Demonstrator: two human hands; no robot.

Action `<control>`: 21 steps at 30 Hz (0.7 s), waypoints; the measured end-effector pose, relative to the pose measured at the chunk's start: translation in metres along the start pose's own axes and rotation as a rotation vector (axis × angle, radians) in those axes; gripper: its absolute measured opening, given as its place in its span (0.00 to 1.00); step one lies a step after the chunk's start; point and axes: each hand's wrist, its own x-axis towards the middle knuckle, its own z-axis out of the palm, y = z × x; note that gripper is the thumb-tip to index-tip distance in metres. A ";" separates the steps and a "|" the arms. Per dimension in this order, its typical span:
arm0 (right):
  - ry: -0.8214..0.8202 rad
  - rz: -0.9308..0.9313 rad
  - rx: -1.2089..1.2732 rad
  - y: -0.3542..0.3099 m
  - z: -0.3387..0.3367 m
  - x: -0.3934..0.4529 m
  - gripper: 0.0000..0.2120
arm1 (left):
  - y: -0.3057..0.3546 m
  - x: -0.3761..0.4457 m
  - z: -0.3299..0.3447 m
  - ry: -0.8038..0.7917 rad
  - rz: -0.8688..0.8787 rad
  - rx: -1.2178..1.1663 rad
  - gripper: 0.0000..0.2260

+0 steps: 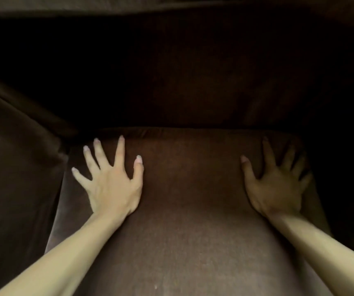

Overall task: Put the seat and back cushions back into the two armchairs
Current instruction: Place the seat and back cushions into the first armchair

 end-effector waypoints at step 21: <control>-0.388 0.001 -0.098 -0.015 -0.069 -0.002 0.37 | 0.010 0.013 -0.070 -0.422 -0.050 0.052 0.31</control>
